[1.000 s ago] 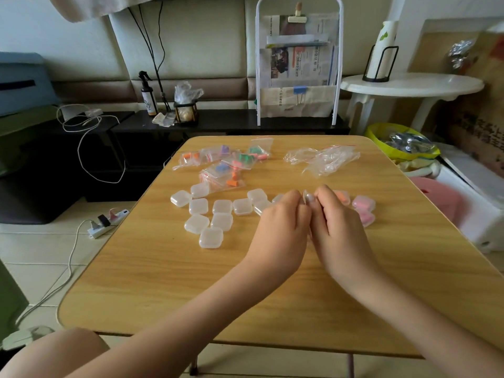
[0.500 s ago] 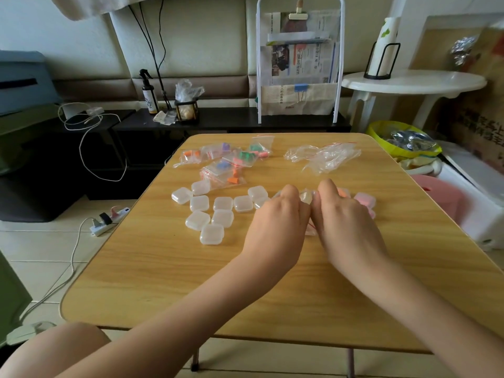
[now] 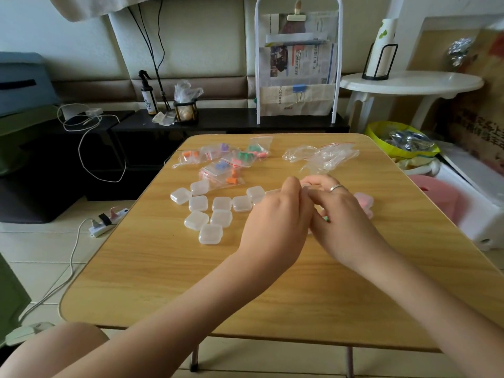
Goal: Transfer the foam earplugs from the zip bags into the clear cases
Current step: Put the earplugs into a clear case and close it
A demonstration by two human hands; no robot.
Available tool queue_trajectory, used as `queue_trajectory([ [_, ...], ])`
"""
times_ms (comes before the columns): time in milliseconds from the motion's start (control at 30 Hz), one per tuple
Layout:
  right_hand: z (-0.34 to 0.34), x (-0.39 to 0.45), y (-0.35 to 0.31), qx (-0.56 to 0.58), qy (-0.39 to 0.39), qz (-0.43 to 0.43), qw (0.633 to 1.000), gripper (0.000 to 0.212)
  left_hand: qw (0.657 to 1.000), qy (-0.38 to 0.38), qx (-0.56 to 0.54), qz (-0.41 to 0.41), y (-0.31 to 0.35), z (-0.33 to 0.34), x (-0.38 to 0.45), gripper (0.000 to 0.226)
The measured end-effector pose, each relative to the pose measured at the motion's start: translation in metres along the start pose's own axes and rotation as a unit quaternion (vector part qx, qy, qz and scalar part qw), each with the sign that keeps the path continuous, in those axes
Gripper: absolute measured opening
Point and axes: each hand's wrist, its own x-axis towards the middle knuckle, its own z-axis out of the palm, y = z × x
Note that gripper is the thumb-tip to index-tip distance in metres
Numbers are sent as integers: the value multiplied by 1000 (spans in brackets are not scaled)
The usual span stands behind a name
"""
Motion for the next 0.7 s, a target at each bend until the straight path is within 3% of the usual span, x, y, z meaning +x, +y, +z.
queue_trajectory([
  [133, -6, 4, -6, -106, -121, 53, 986, 27, 1000, -10, -25, 5, 2, 0, -3, 27],
  [233, -12, 7, -10, -137, -154, 83, 975, 33, 999, -36, -32, 14, 5, 2, -9, 28],
  [333, -13, 6, -8, 48, -133, 122, 982, 41, 997, -38, -56, -32, 5, -2, -2, 32],
  [400, -15, 5, -4, 234, -102, 133, 958, 58, 984, -13, -127, -122, -3, -9, 11, 31],
  [500, -20, 6, -1, 337, -107, 130, 926, 60, 949, 3, -196, -248, -24, -22, 27, 19],
  [567, -20, 7, -2, 368, -123, 127, 913, 58, 909, -38, -280, -306, -33, -27, 31, 12],
  [633, -18, 7, -2, 376, -126, 133, 908, 56, 850, -86, -401, -330, -36, -31, 32, 10],
  [700, -16, 8, 1, 362, -122, 152, 912, 59, 813, -96, -467, -334, -37, -33, 33, 6],
])
